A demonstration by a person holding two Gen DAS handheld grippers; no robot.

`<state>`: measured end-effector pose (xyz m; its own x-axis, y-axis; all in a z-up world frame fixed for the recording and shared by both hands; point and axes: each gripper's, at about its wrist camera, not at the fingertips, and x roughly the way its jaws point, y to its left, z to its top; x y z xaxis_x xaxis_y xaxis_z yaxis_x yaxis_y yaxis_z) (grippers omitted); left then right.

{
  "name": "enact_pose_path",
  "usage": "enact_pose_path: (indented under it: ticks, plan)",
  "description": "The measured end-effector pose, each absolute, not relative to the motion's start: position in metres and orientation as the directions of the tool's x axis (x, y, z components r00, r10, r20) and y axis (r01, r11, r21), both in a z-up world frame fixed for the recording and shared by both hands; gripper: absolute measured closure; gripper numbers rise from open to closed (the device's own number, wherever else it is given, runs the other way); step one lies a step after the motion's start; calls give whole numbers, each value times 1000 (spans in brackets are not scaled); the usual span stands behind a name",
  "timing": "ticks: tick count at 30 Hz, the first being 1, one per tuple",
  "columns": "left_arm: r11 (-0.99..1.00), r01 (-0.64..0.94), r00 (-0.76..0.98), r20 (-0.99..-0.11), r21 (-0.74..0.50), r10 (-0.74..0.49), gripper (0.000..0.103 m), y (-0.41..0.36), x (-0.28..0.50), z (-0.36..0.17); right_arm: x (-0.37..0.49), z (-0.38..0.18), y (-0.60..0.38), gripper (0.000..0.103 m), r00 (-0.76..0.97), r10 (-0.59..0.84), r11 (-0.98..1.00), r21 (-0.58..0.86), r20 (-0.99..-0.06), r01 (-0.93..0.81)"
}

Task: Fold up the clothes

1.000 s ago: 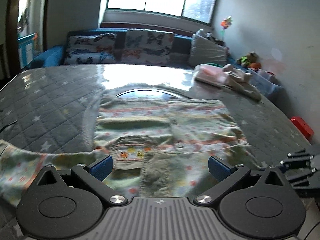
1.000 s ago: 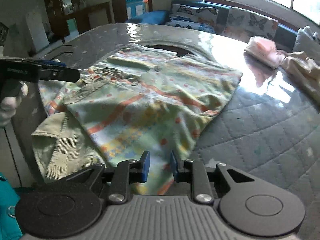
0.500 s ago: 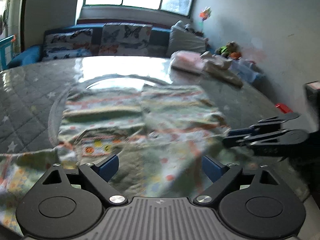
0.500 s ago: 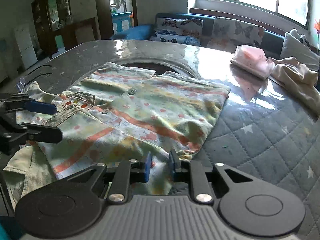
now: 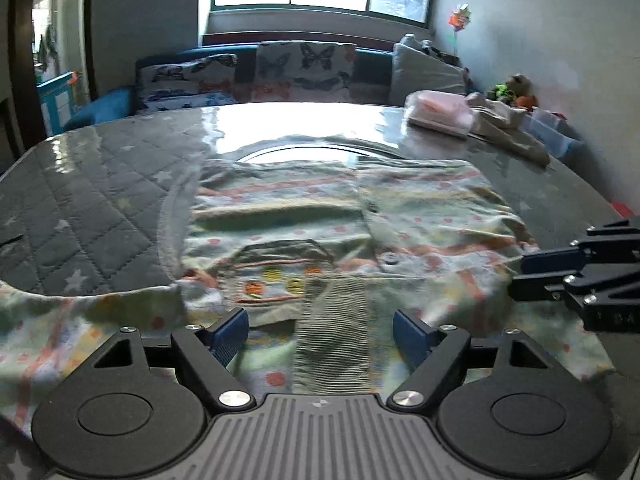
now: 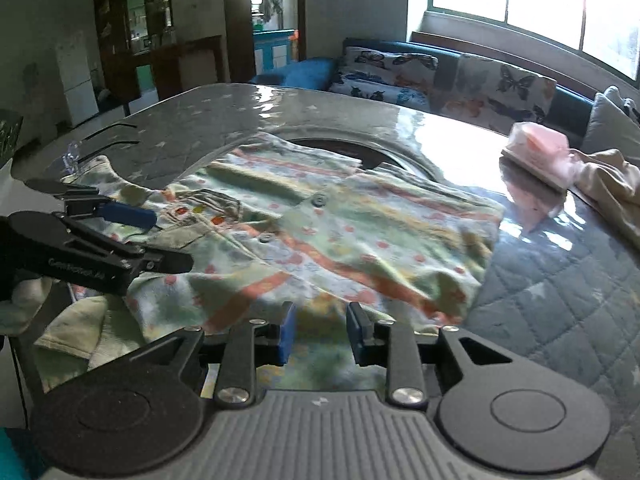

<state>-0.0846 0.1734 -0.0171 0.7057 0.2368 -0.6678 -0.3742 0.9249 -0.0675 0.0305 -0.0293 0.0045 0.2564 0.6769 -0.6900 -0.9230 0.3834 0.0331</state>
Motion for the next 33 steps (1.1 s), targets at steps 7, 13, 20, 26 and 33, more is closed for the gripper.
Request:
enact_pose_path:
  ticks: [7, 13, 20, 26, 33]
  plan:
    - [921, -383, 708, -664, -77, 239, 32, 180, -94, -16, 6, -3, -8, 75, 199, 691, 310, 36, -695, -950]
    - [929, -353, 727, -658, -112, 197, 52, 177, -97, -15, -24, -3, 4, 75, 190, 709, 231, -31, -679, -972]
    - [898, -408, 744, -629, -162, 224, 46, 189, -118, -3, -35, -4, 13, 74, 113, 723, 171, 18, -681, -985]
    - [820, -542, 727, -590, -182, 350, 28, 218, -166, 7, -37, -3, 13, 69, 94, 723, 149, 22, -684, -989]
    - [621, -761, 595, -581, -186, 555, 28, 272, -212, 5, -38, 1, 10, 69, 92, 734, 151, 30, -673, -988]
